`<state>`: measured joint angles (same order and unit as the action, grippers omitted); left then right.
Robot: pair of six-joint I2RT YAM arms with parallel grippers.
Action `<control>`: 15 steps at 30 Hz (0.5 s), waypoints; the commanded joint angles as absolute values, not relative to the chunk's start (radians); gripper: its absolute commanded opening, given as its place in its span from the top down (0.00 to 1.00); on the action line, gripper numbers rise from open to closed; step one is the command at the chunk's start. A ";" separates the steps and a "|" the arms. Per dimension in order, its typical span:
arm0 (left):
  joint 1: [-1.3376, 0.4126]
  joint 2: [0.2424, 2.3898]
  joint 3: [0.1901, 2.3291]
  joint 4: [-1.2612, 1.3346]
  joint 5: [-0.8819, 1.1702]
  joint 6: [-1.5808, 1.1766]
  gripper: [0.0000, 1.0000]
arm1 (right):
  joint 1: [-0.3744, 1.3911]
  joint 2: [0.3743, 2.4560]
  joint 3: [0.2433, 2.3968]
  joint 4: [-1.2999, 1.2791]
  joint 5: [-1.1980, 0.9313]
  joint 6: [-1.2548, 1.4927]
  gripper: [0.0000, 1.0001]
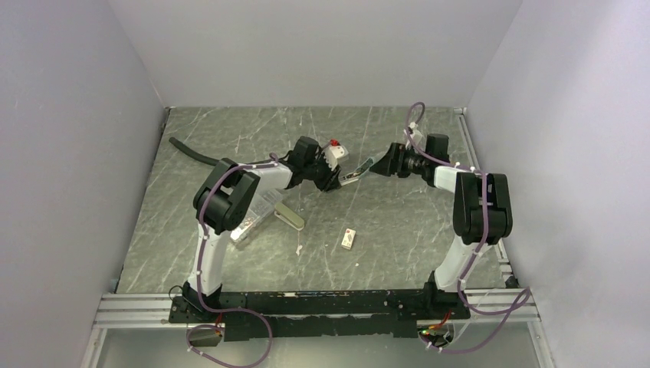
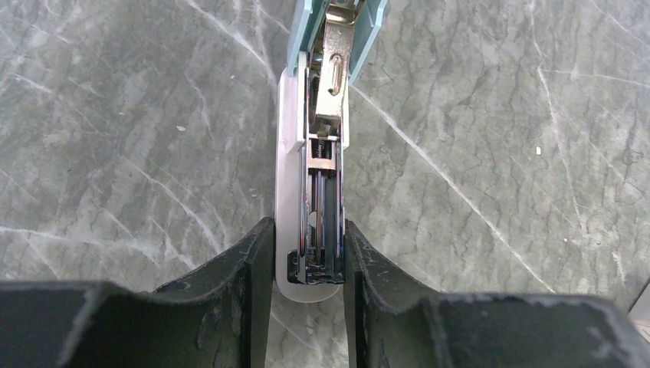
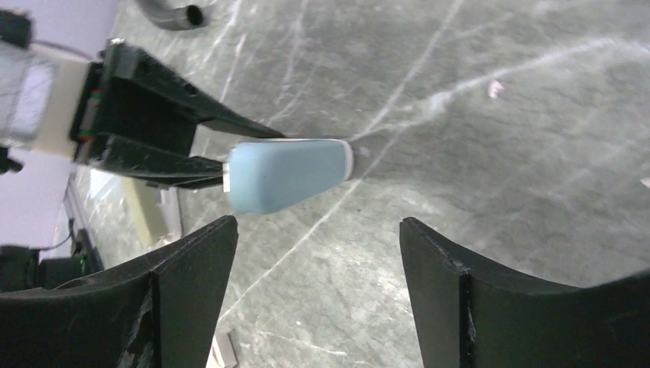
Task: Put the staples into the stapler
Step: Open the stapler at the center of the board.
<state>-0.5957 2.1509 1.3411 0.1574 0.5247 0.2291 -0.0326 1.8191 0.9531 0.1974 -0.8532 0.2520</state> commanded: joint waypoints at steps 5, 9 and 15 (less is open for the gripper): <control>-0.590 2.222 1.376 -0.033 0.536 0.280 0.73 | -0.028 1.768 1.011 0.096 -1.020 0.075 0.16; -0.579 2.226 1.394 -0.050 0.553 0.284 0.55 | -0.029 1.695 0.998 0.026 -0.988 -0.008 0.16; -0.565 2.205 1.428 -0.074 0.565 0.284 0.16 | -0.028 1.545 0.944 -0.058 -0.900 -0.156 0.15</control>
<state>-0.5785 2.1727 1.4136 0.0578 0.5789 0.2768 -0.0273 1.6581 0.9649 0.0017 -0.9428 -0.0113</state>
